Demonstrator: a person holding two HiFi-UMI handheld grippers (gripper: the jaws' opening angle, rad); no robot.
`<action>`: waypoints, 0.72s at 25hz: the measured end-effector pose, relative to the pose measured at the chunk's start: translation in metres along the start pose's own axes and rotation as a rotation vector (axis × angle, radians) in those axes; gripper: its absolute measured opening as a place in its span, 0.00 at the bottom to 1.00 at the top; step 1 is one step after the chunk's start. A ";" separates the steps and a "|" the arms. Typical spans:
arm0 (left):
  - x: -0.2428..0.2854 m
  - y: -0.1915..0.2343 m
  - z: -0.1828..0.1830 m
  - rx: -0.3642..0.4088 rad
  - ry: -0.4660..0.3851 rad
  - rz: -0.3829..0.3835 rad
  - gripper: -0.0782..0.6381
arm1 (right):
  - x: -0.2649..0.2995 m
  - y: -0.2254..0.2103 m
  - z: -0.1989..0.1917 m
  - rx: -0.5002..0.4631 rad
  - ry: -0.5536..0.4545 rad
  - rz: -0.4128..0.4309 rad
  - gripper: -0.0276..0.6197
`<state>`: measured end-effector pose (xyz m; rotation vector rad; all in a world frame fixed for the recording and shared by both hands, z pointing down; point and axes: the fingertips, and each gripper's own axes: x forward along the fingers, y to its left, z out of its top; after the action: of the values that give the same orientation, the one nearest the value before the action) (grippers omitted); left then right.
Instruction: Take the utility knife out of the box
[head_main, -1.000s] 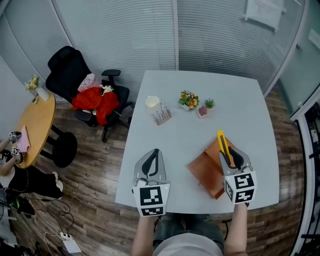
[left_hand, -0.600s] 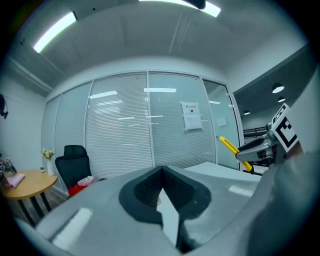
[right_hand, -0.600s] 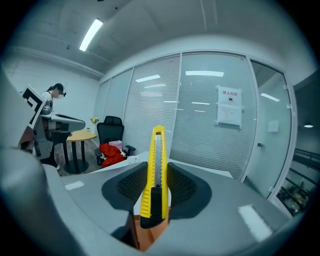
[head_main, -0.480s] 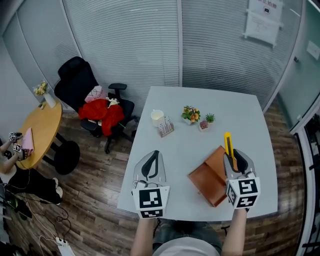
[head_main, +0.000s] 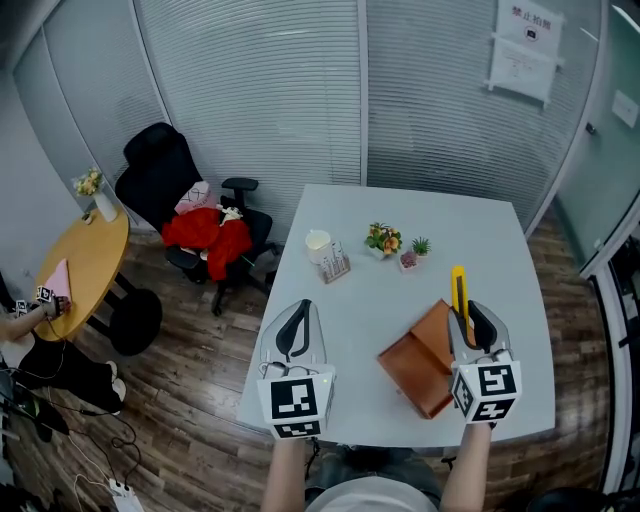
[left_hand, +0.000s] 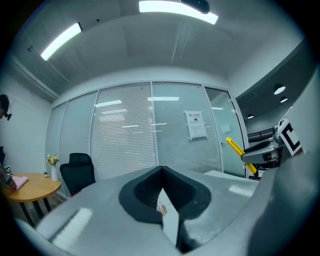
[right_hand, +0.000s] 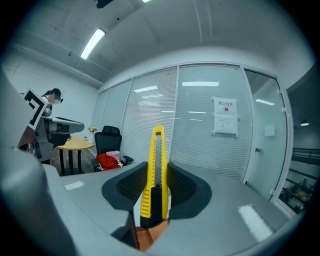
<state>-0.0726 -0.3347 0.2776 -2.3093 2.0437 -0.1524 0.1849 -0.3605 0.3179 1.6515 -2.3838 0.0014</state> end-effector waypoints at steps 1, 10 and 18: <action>0.000 0.001 0.001 -0.001 -0.003 0.002 0.11 | -0.001 0.000 0.002 0.002 -0.007 -0.001 0.28; -0.005 0.004 0.007 -0.007 -0.018 0.003 0.11 | -0.007 0.001 0.012 0.001 -0.034 -0.016 0.28; -0.003 0.006 0.005 -0.019 -0.017 0.000 0.11 | -0.006 0.003 0.013 -0.007 -0.036 -0.020 0.28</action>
<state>-0.0780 -0.3330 0.2716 -2.3131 2.0463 -0.1131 0.1817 -0.3557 0.3042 1.6859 -2.3913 -0.0403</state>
